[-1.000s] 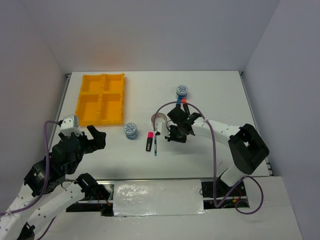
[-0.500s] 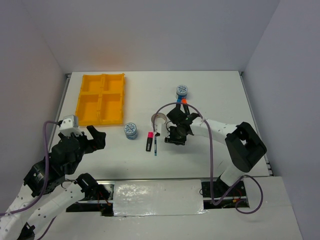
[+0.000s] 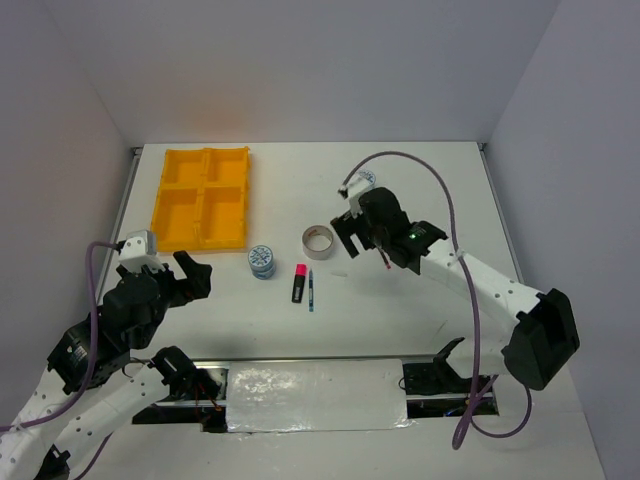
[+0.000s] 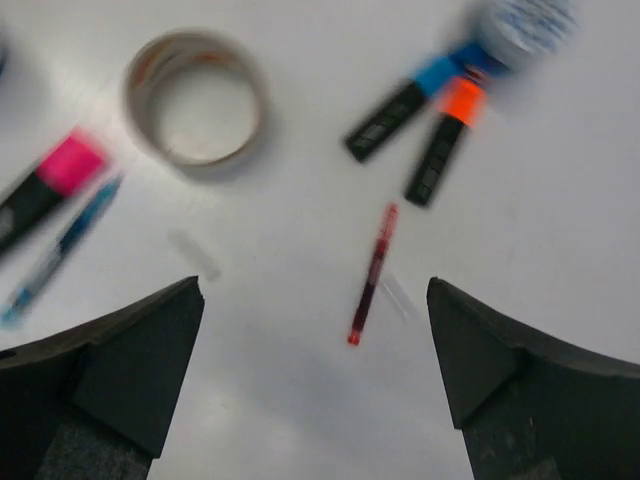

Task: Sort the stationery into containers
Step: Move the pen cap to the center of the board, then pick up the pen from the center of the board.

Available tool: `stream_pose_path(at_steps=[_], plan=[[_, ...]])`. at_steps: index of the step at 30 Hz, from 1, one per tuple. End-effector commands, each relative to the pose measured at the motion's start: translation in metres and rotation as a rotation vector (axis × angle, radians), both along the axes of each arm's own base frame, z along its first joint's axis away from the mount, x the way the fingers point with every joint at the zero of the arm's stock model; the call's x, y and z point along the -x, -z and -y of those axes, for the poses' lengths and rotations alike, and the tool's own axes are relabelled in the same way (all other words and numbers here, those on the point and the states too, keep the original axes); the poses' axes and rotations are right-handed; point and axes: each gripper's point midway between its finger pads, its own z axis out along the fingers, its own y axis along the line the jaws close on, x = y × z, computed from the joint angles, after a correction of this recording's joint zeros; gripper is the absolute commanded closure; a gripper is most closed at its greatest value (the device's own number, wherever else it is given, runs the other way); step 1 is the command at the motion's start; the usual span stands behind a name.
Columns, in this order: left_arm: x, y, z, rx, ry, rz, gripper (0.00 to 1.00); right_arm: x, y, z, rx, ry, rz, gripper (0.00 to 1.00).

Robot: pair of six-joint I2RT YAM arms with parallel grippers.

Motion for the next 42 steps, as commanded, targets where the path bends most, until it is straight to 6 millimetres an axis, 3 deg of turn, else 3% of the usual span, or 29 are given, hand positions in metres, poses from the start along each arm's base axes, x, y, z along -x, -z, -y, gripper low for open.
stream_pose_path(at_steps=[1,3,5,6,7,8,10,11,13,14,15,16,17,18,20,24,25,29,34,42], plan=[[-0.003,-0.006,0.0,0.002,-0.003,0.031,0.01,-0.026,-0.069,0.045,-0.377,0.867,0.201,0.0],[-0.003,-0.005,-0.001,-0.002,-0.008,0.023,0.01,-0.014,-0.075,0.059,-0.425,1.051,0.269,0.0],[-0.003,-0.005,-0.002,-0.001,-0.014,0.023,0.01,-0.002,-0.063,0.068,-0.588,1.267,0.254,0.0],[-0.002,-0.005,-0.002,0.001,-0.013,0.024,0.01,0.003,-0.054,0.064,-0.676,1.353,0.188,0.0],[-0.003,-0.005,-0.002,0.001,-0.014,0.025,0.01,0.018,-0.027,0.058,-0.797,1.529,0.042,0.0],[-0.003,-0.005,-0.002,0.0,-0.012,0.025,0.01,0.022,-0.016,0.055,-0.82,1.573,0.0,0.0],[-0.003,-0.005,-0.001,0.0,-0.01,0.025,0.01,0.02,-0.017,0.051,-0.847,1.572,0.006,0.08],[-0.003,-0.005,-0.001,-0.001,-0.011,0.023,0.01,0.023,-0.02,0.051,-0.886,1.612,0.02,0.07],[-0.003,-0.005,-0.001,0.0,-0.01,0.025,0.01,0.029,-0.013,0.043,-0.884,1.668,0.01,0.0],[-0.003,-0.004,0.0,-0.004,-0.005,0.023,0.01,0.026,-0.021,0.031,-0.908,1.693,-0.041,0.0],[-0.003,-0.005,0.0,-0.002,-0.001,0.024,0.01,0.034,-0.002,0.038,-0.805,1.805,-0.024,0.0],[-0.004,-0.005,0.001,-0.004,0.001,0.023,0.01,0.039,0.002,0.038,-0.759,1.87,-0.027,0.0],[-0.004,-0.004,0.001,-0.005,-0.003,0.02,0.01,0.036,-0.01,0.023,-0.785,1.931,-0.082,0.0],[-0.004,-0.003,0.0,-0.007,-0.006,0.016,0.01,0.033,0.005,0.016,-0.721,1.95,-0.077,0.02],[-0.003,-0.004,0.0,-0.005,-0.008,0.017,0.01,0.031,0.02,-0.004,-0.782,2.041,-0.153,0.08],[-0.001,-0.006,-0.001,0.007,-0.005,0.031,0.01,0.02,0.03,-0.022,-0.874,2.046,-0.16,0.15],[-0.001,-0.007,-0.002,0.01,-0.004,0.036,0.01,0.015,0.024,-0.026,-0.898,2.028,-0.149,0.16],[0.0,-0.009,0.001,0.017,0.015,0.049,0.01,0.011,0.024,-0.024,-0.879,2.07,-0.085,0.17],[-0.001,-0.008,0.002,0.015,0.02,0.045,0.01,0.017,0.056,-0.024,-0.857,2.153,-0.082,0.22],[0.0,-0.01,0.006,0.017,0.043,0.054,0.01,0.016,0.07,-0.019,-0.872,2.203,-0.033,0.26]])
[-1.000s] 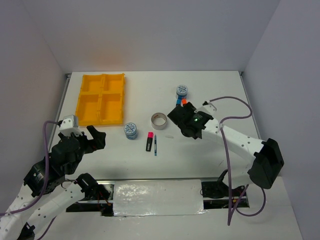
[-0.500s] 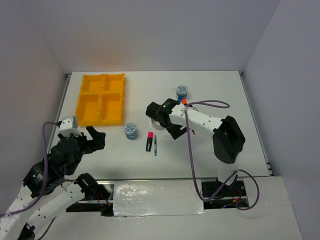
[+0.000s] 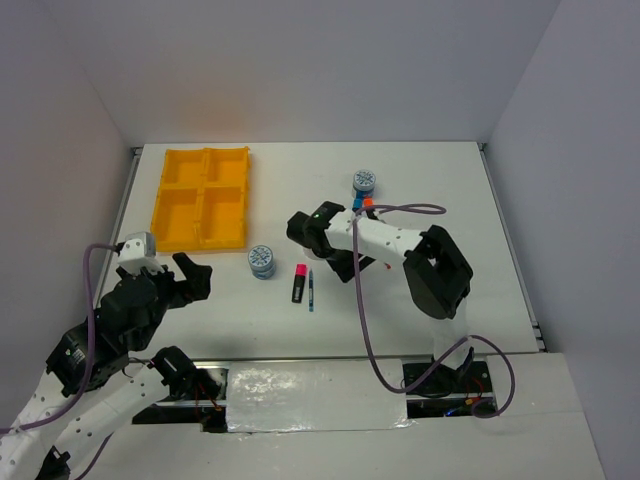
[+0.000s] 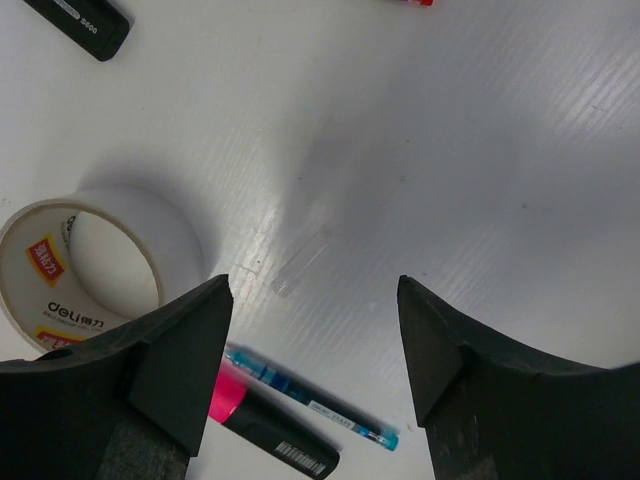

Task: Sort the stationery into containers
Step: Pick up the pen from the center of the board.

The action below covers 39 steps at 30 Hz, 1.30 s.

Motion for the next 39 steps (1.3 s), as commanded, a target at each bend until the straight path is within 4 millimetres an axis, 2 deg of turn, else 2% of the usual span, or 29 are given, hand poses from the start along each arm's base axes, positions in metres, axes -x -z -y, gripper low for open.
stream_pose_path(at_steps=[1,6,10,18,29,34,39], plan=[[-0.003,-0.009,0.006,0.007,0.033,0.044,0.01,-0.013,-0.004,0.006,-0.129,0.475,0.251,0.27],[-0.002,-0.01,0.006,0.009,0.039,0.045,0.01,-0.015,0.011,0.003,-0.115,0.482,0.232,0.29],[-0.001,-0.01,0.007,0.01,0.048,0.05,0.01,-0.016,0.023,0.002,-0.116,0.486,0.216,0.36],[-0.001,-0.01,0.01,0.009,0.061,0.051,0.01,-0.027,0.032,-0.01,-0.126,0.482,0.204,0.37],[0.0,-0.012,0.01,0.018,0.067,0.061,0.01,-0.02,0.056,-0.011,-0.128,0.506,0.159,0.41],[0.001,-0.014,0.009,0.024,0.066,0.066,0.01,-0.018,0.07,-0.014,-0.141,0.521,0.131,0.48],[0.002,-0.013,0.01,0.026,0.074,0.066,0.01,-0.014,0.075,-0.011,-0.13,0.535,0.12,0.49]])
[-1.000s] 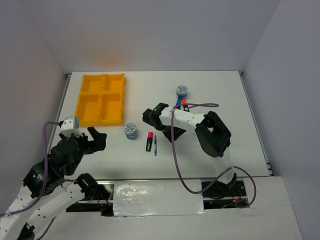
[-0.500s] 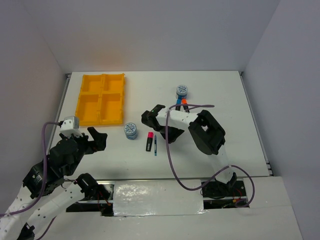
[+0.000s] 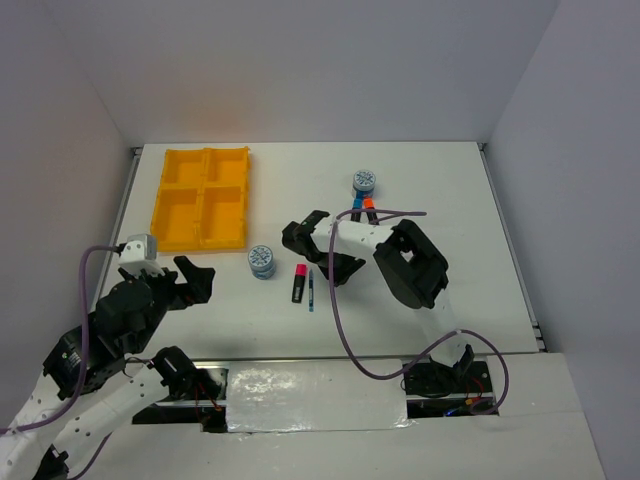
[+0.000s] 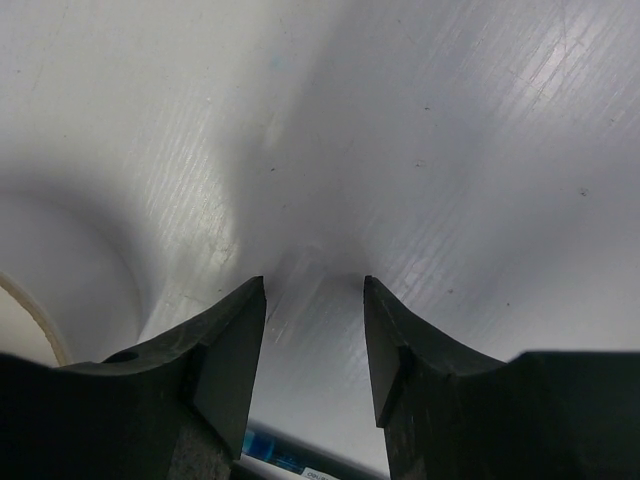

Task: Sort the stationery into containers
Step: Pick up the pen from the center of the board.

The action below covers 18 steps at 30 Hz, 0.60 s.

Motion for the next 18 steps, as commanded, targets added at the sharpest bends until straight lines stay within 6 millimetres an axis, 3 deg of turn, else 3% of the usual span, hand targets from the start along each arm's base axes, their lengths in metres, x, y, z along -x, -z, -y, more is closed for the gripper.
stream_pose_path(at_steps=[1,5,8,9,13,15,16,18], plan=[[-0.002,-0.008,0.003,0.011,0.014,0.037,0.01,-0.015,0.014,0.001,-0.117,0.508,0.244,0.49],[-0.002,-0.008,0.002,0.013,0.012,0.038,0.01,-0.007,0.023,0.011,-0.107,0.515,0.238,0.66],[-0.001,-0.008,0.002,0.012,0.013,0.038,0.01,-0.002,0.031,0.016,-0.118,0.517,0.229,0.71],[-0.001,-0.009,0.002,0.013,0.013,0.039,0.01,-0.002,0.033,0.014,-0.14,0.517,0.228,0.78],[-0.002,-0.007,0.002,0.01,0.009,0.032,0.01,0.009,0.046,0.024,-0.147,0.494,0.218,0.82],[-0.002,-0.007,0.002,0.01,0.007,0.031,0.01,0.003,0.044,0.021,-0.19,0.428,0.237,0.86],[-0.002,-0.006,0.002,0.008,0.007,0.029,0.01,0.009,0.05,0.03,-0.169,0.391,0.231,0.87],[-0.002,-0.006,0.003,0.007,0.008,0.027,0.01,-0.001,0.041,0.028,-0.21,0.308,0.278,0.88]])
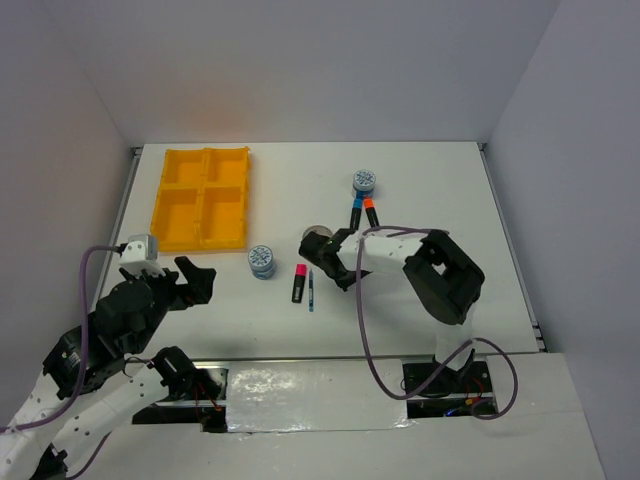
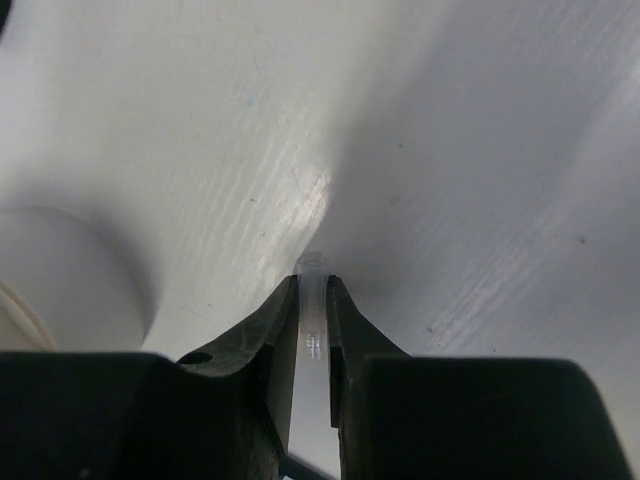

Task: Sort the stationery into containers
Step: Pick up the pen from the center of the board.

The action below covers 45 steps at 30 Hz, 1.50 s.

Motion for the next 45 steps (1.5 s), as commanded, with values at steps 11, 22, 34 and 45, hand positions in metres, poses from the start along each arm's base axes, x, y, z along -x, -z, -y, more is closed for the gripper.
stream_pose_path(at_steps=[11,22,34,45], plan=[[-0.008,-0.001,0.015,-0.026,0.04,-0.015,0.01,-0.018,-0.045,0.04,-0.042,-0.314,0.458,1.0],[-0.028,0.043,0.116,0.019,0.271,-0.293,0.07,0.008,-0.17,0.074,0.142,-0.754,0.678,1.0],[-0.037,0.12,0.231,-0.156,0.302,-0.481,0.1,0.055,-0.229,0.129,0.269,-0.878,0.613,1.0],[-0.06,0.17,0.25,-0.343,0.244,-0.578,0.13,0.07,-0.222,0.121,0.242,-1.02,0.618,1.0]])
